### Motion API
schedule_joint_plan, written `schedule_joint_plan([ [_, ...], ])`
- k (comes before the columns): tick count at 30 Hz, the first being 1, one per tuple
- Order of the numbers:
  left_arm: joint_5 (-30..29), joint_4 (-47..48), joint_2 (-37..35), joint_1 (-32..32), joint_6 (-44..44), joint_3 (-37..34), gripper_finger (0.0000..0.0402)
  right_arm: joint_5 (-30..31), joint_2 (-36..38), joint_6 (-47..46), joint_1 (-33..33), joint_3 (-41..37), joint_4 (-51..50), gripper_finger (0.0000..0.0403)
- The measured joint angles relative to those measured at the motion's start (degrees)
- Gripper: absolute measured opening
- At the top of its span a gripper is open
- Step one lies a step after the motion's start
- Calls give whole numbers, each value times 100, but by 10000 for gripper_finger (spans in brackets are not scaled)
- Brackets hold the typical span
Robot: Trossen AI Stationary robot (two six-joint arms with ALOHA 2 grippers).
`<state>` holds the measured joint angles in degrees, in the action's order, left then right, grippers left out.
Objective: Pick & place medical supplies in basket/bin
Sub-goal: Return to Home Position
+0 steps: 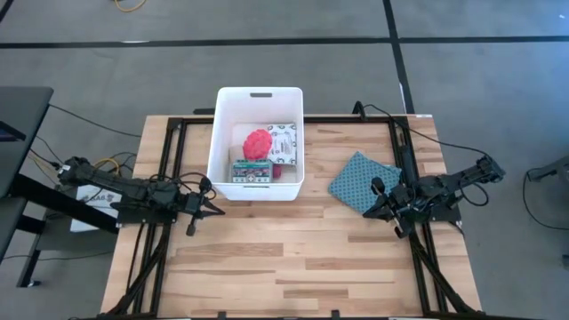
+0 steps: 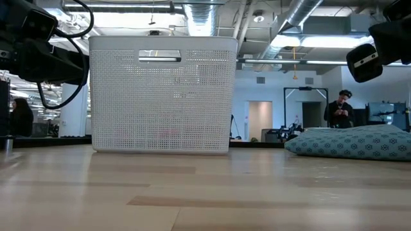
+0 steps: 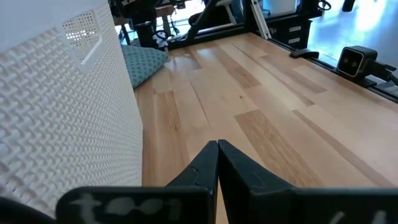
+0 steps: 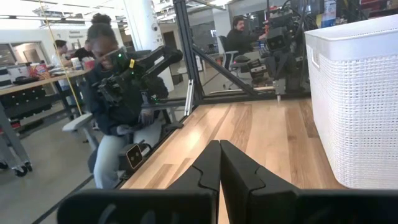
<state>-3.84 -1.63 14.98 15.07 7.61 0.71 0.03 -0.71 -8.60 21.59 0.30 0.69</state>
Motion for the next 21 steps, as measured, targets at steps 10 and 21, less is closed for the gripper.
schedule_joint_plan([
  [10, 0, 0, 1, -1, 3, 0, 0, 0, 0, 0, 2, 0, 0, 0],
  [21, 1, 0, 0, -1, 30, 0, 0, 2, 0, 0, 0, -2, 0, 0],
])
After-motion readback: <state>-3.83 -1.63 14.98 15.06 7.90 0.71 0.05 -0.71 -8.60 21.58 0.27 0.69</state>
